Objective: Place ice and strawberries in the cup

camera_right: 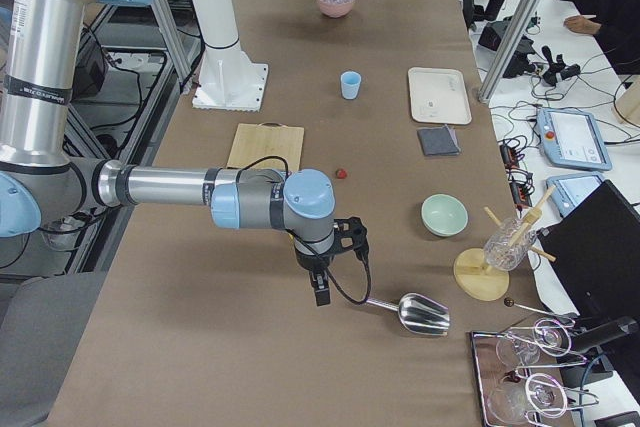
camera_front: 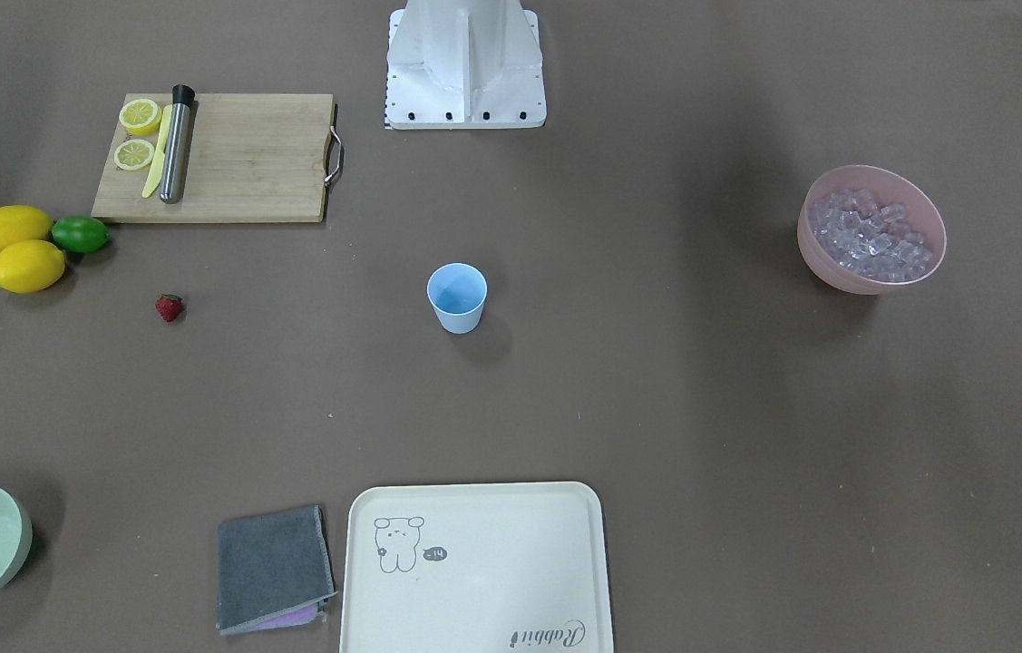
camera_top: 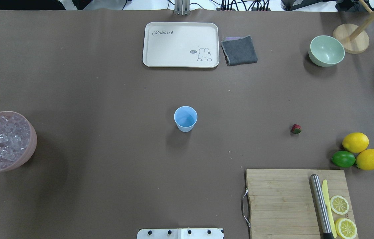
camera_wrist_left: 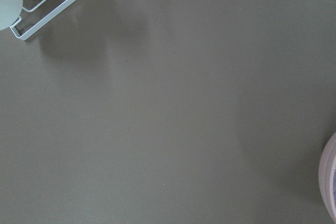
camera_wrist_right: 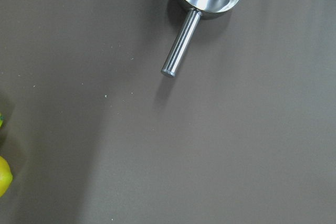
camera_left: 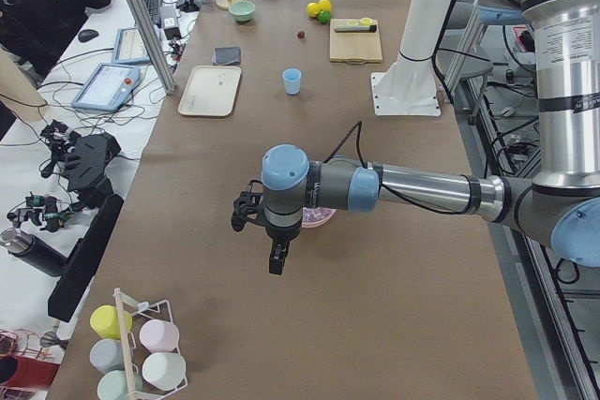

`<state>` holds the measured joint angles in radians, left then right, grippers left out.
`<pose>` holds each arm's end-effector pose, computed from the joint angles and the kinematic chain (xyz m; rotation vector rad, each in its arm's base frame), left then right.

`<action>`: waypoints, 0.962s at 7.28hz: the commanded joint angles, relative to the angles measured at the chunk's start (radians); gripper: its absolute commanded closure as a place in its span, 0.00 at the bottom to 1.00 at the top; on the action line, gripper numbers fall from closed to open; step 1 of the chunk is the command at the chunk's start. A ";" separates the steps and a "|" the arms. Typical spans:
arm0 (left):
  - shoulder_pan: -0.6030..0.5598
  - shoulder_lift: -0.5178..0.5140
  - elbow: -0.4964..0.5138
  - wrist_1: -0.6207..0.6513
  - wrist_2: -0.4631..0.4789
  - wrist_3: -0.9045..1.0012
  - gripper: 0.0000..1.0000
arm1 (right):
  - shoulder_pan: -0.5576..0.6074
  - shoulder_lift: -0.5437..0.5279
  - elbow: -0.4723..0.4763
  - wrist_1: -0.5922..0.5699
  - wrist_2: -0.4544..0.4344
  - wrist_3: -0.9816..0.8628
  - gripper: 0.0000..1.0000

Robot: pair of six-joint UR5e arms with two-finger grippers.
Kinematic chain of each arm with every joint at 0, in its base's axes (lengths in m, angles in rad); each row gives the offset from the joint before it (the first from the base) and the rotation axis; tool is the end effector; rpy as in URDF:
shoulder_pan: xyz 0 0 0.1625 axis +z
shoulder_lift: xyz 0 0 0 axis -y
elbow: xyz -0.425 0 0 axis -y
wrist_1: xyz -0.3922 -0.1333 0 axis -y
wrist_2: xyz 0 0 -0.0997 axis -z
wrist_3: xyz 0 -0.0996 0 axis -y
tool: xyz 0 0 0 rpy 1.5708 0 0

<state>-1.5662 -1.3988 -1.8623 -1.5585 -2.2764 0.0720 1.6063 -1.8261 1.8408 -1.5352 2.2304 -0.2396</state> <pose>-0.0668 -0.4242 0.5992 0.1265 0.7014 0.1112 0.0860 -0.3855 0.6416 0.1387 -0.6479 -0.2132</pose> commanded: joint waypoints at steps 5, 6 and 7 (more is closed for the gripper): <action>0.006 0.066 0.023 -0.104 -0.011 -0.005 0.02 | 0.000 -0.015 -0.003 -0.006 0.003 0.002 0.00; 0.006 0.064 0.029 -0.109 -0.011 -0.003 0.02 | 0.000 -0.018 -0.006 -0.014 0.020 0.011 0.00; 0.006 0.079 0.035 -0.165 -0.005 -0.009 0.02 | 0.000 -0.024 -0.018 -0.016 0.088 0.023 0.00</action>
<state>-1.5602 -1.3319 -1.8365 -1.6773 -2.2843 0.0664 1.6061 -1.8436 1.8333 -1.5462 2.2605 -0.2294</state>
